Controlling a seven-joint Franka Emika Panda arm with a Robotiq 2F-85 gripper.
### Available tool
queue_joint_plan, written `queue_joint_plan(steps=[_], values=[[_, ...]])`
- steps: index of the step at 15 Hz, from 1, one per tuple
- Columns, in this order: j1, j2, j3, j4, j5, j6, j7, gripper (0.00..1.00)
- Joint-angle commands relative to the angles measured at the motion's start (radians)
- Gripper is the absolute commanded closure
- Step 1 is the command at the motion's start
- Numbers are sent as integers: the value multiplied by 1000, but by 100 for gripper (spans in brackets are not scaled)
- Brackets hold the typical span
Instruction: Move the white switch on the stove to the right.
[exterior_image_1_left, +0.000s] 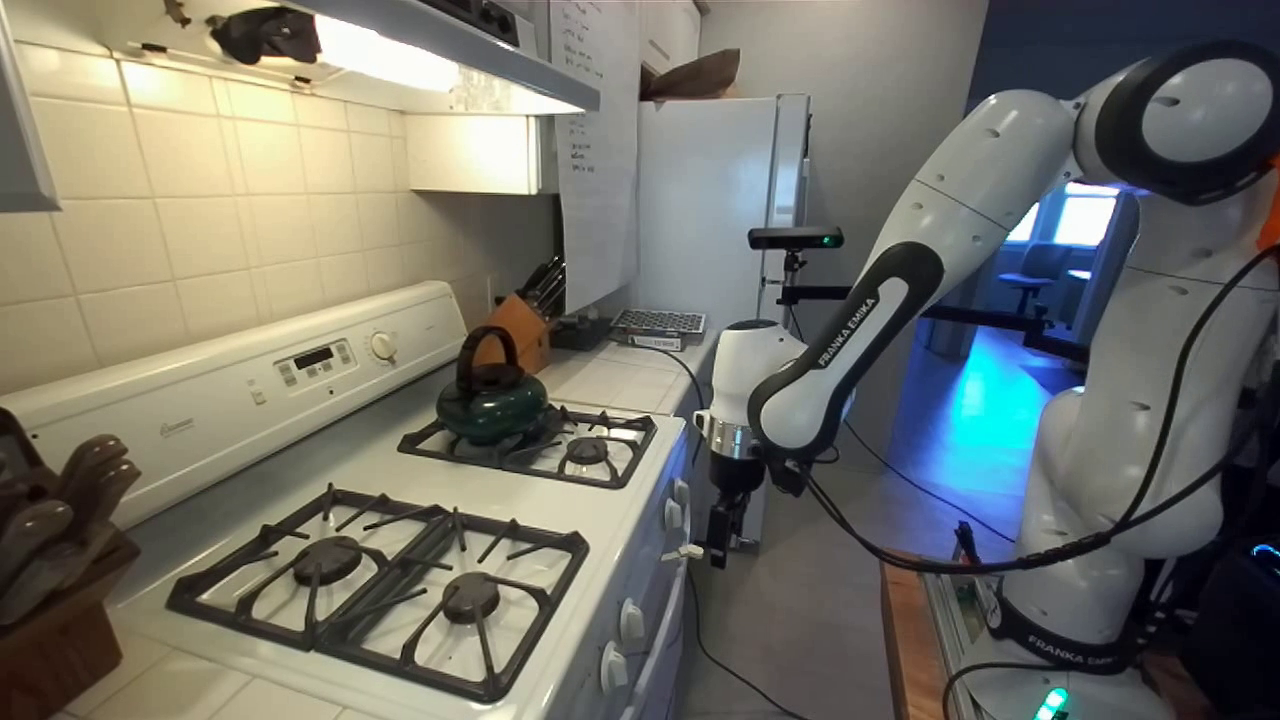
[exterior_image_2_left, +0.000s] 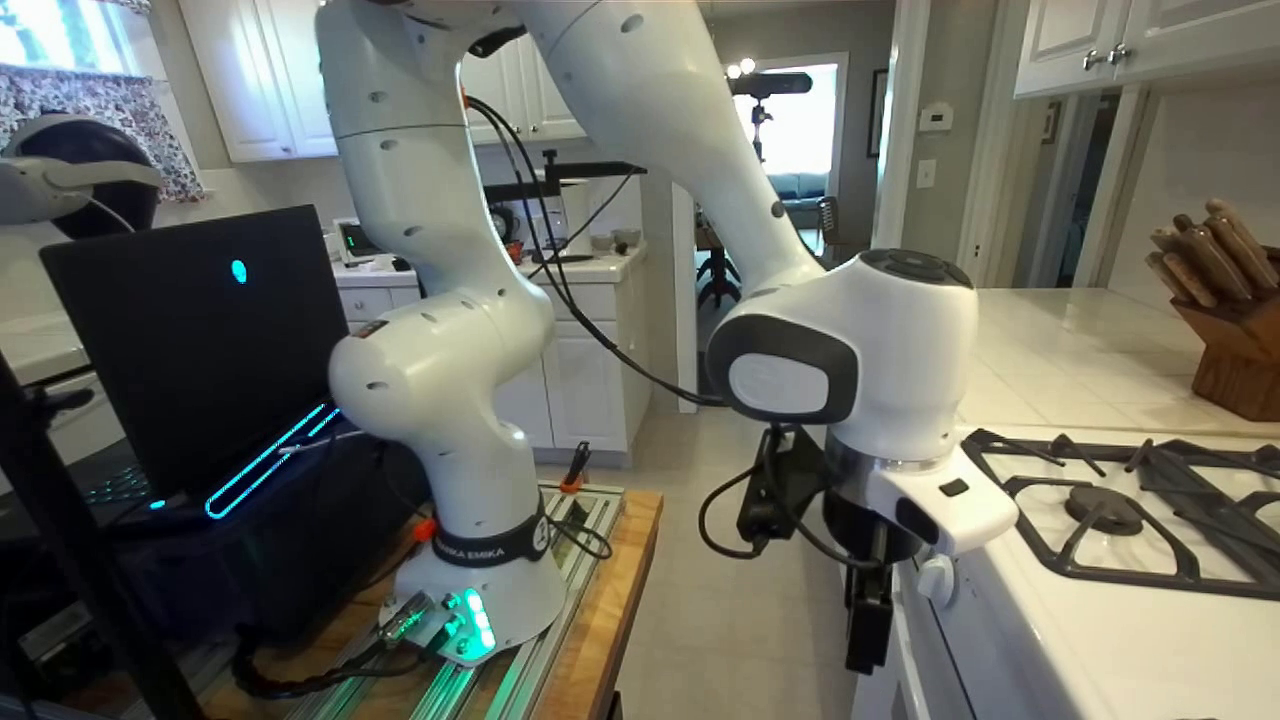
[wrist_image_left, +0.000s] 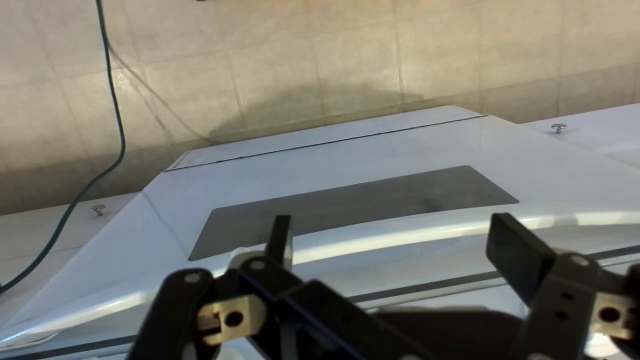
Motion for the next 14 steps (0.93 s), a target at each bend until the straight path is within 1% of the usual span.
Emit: queue_joint_plan(steps=[1,5,10,11,14], values=[[47,-89,-21,-12,-63,-87,106,0],[68,-144,-15,-10,-75,-154,150,0],[64,-199,-3,-10,-126,-205,223,0],[75,-149,-24,1,-92,-164,173,0],[73,-166,-21,0,-101,-174,190,0]])
